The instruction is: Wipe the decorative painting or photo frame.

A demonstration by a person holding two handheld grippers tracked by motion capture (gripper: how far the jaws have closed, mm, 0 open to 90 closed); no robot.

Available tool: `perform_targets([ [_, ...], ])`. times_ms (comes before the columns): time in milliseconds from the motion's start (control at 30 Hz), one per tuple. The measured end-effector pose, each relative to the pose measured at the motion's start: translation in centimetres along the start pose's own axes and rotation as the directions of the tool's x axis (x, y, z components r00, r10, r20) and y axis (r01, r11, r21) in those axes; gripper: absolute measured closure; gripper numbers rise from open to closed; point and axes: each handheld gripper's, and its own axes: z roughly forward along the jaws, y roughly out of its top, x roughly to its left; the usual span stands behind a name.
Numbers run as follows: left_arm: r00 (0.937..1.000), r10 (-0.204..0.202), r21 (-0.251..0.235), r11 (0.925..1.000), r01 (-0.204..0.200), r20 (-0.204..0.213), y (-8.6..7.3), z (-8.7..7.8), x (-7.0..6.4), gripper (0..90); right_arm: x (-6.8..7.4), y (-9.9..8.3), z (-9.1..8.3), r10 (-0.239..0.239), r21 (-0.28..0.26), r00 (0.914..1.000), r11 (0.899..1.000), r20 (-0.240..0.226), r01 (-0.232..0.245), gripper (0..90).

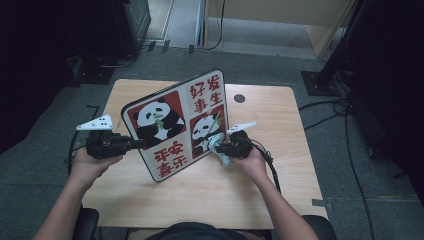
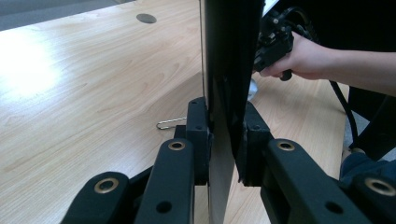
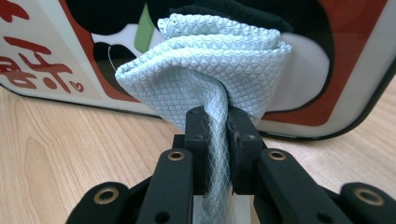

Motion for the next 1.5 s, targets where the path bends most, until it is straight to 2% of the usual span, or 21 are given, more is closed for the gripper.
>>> perform_targets([
  [333, 1.0000, -0.003, -0.002, 1.0000, 0.003, -0.006, 0.0, 0.0, 0.0, 78.4, -0.2, -0.4, 0.3, 0.019, 0.013, 0.9998, 1.000, -0.009, -0.019, 80.8],
  [833, 0.9999, -0.010, -0.001, 1.0000, 0.010, -0.010, 0.0, 0.0, 0.0, 78.5, 0.3, 0.6, -1.6, 0.001, -0.009, 0.9999, 1.000, -0.013, -0.001, 81.1],
  [1133, 0.9999, -0.012, -0.002, 0.9999, 0.012, -0.010, 0.0, 0.0, 0.0, 78.5, 0.8, 2.9, -3.4, -0.003, -0.032, 0.9996, 0.999, -0.029, 0.002, 81.3],
  [1267, 0.9999, -0.013, -0.003, 0.9999, 0.012, -0.009, 0.0, 0.0, 0.1, 78.5, 1.2, 4.5, -4.6, -0.026, -0.046, 0.9992, 0.999, -0.031, 0.024, 81.3],
  [1500, 0.9999, -0.014, -0.002, 0.9999, 0.014, -0.009, 0.0, 0.0, 0.1, 78.5, 2.5, 8.0, -6.7, -0.073, -0.099, 0.9966, 0.993, -0.039, 0.069, 81.3],
])
